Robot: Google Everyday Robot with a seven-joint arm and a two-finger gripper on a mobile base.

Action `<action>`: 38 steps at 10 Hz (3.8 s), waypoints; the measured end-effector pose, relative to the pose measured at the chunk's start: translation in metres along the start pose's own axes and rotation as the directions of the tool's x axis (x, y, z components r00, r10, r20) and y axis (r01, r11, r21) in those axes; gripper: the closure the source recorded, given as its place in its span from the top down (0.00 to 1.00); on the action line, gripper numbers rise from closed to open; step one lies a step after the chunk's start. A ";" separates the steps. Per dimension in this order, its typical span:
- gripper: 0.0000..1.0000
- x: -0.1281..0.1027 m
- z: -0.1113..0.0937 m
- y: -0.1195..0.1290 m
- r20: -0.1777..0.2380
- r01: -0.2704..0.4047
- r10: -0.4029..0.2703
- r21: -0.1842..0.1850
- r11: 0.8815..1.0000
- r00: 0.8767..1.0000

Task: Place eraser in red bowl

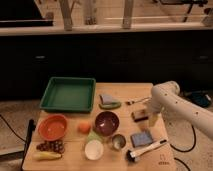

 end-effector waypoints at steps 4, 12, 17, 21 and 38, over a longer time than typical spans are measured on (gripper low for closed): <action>0.80 -0.001 0.008 -0.001 0.000 0.008 -0.008 -0.007 1.000 1.000; 0.80 0.005 0.015 0.000 -0.008 0.034 -0.034 -0.015 0.999 0.999; 0.80 0.008 0.016 0.001 -0.008 0.046 -0.046 -0.018 0.999 0.999; 0.80 0.012 0.018 0.002 -0.014 0.066 -0.066 -0.023 0.998 0.998; 0.80 0.024 0.018 0.002 -0.019 0.132 -0.133 -0.031 0.991 0.991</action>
